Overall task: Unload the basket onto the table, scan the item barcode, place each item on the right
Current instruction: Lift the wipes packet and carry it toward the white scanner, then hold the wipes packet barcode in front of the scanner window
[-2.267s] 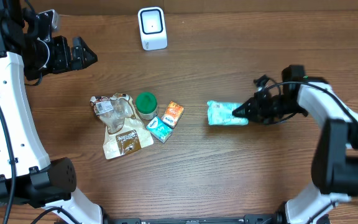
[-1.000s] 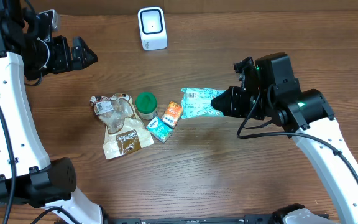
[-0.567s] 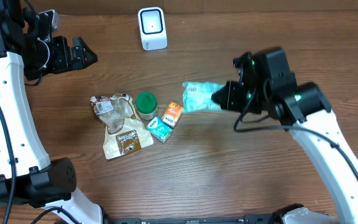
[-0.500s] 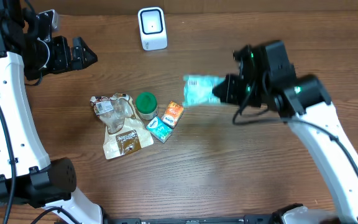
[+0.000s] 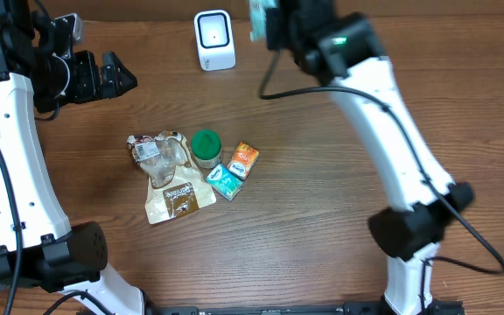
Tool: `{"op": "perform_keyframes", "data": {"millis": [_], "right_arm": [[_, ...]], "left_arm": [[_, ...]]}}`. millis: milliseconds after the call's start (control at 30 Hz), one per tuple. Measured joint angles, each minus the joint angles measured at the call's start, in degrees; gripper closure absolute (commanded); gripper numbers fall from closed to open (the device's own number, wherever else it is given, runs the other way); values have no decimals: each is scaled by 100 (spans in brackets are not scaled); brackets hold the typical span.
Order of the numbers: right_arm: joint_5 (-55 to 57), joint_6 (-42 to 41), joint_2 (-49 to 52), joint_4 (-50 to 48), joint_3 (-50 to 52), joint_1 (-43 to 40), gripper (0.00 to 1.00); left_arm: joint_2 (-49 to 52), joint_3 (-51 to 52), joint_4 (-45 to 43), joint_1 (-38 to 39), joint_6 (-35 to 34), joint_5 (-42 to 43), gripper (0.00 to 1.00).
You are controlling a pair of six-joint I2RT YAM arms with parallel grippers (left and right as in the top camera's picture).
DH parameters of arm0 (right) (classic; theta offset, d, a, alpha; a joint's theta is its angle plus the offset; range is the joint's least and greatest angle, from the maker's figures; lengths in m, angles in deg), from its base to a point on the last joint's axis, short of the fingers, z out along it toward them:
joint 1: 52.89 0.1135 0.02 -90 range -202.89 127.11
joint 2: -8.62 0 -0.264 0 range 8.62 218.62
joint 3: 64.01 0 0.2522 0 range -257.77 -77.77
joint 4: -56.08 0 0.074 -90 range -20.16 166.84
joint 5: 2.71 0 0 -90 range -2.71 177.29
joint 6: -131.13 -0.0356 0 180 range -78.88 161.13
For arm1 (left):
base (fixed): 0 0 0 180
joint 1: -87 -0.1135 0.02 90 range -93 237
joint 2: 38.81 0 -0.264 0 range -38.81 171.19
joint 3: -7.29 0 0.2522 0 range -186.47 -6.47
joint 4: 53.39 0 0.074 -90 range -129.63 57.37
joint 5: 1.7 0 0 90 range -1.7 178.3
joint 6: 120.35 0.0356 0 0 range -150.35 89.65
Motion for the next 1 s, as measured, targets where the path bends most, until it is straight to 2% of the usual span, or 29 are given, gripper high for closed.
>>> {"op": "perform_keyframes", "data": {"millis": [200, 367, 467, 700, 1000], "right_arm": [[1274, 2275, 1093, -2312, -35, 286, 96], [1482, 4153, 1945, -3860, -28, 275, 96], [1318, 5036, 2323, -4474, -28, 264, 96], [592, 5777, 2776, -4769, -28, 269, 96], [328, 5963, 3010, -4760, -28, 308, 96]], "left_arm": [[0, 0, 4, 0, 0, 0, 0], [0, 0, 7, 0, 0, 0, 0], [0, 0, 4, 0, 0, 0, 0], [0, 0, 2, 0, 0, 0, 0], [0, 0, 4, 0, 0, 0, 0]]}}
